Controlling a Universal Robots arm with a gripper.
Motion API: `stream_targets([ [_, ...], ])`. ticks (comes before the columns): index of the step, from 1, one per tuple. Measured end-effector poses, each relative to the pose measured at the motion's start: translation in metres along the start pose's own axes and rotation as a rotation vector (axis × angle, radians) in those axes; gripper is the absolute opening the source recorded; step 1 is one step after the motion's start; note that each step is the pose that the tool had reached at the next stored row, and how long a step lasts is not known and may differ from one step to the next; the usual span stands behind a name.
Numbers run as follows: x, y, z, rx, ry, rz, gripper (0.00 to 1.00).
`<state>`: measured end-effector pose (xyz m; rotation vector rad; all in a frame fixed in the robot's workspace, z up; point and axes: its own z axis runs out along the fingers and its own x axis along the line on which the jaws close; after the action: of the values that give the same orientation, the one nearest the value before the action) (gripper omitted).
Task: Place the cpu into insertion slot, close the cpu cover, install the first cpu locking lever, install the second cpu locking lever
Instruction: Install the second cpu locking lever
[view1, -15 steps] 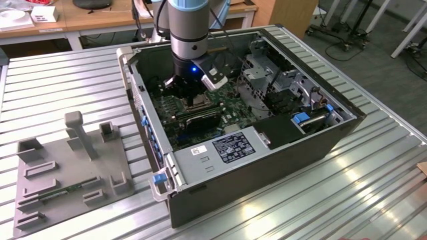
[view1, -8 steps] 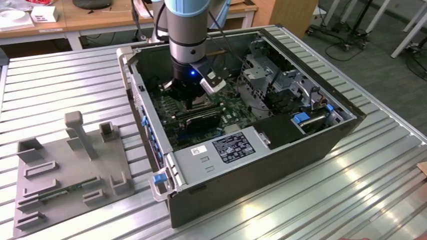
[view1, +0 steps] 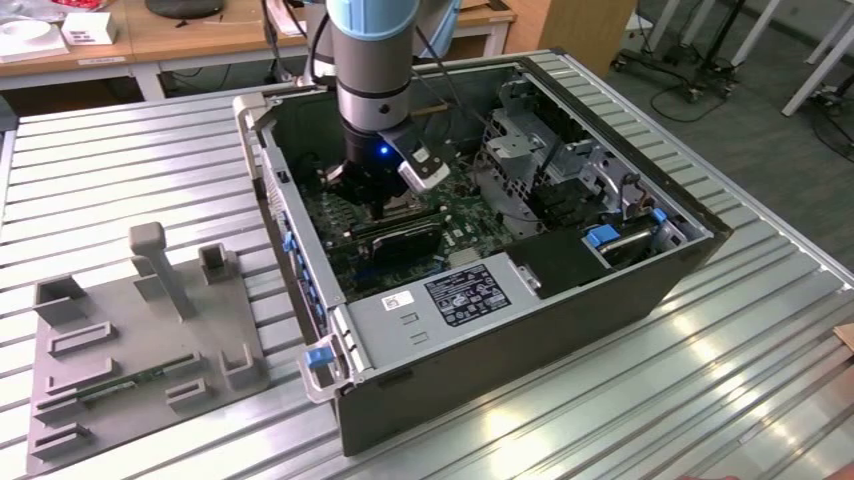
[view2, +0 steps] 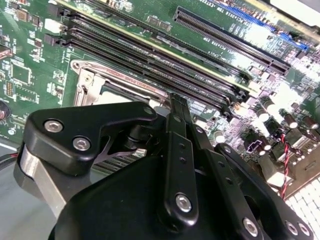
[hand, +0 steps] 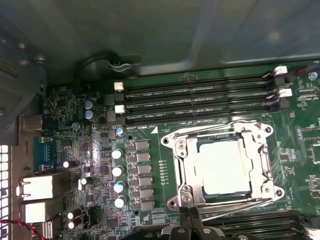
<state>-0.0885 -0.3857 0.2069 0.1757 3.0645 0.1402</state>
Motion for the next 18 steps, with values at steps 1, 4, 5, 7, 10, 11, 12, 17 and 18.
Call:
stream_targets([
  [1, 0.0005, -0.0001, 0.0008, 0.0, 0.0, 0.0, 0.1],
  [4, 0.0013, -0.0004, 0.0021, 0.0, 0.0002, 0.0, 0.1],
  [5, 0.0013, -0.0004, 0.0024, -0.0001, 0.0002, 0.0, 0.1],
  [7, 0.0014, -0.0003, 0.0027, -0.0003, 0.0001, 0.0, 0.1],
  [10, 0.0016, 0.0003, 0.0032, -0.0006, 0.0, 0.0, 0.1],
  [11, 0.0017, 0.0008, 0.0034, -0.0004, 0.0001, 0.0, 0.1],
  [12, 0.0018, 0.0015, 0.0036, -0.0004, 0.0, 0.0, 0.1],
  [17, 0.0025, 0.0044, 0.0047, -0.0006, 0.0, 0.0, 0.1],
  [18, 0.0026, 0.0047, 0.0049, -0.0007, 0.0, 0.0, 0.1],
])
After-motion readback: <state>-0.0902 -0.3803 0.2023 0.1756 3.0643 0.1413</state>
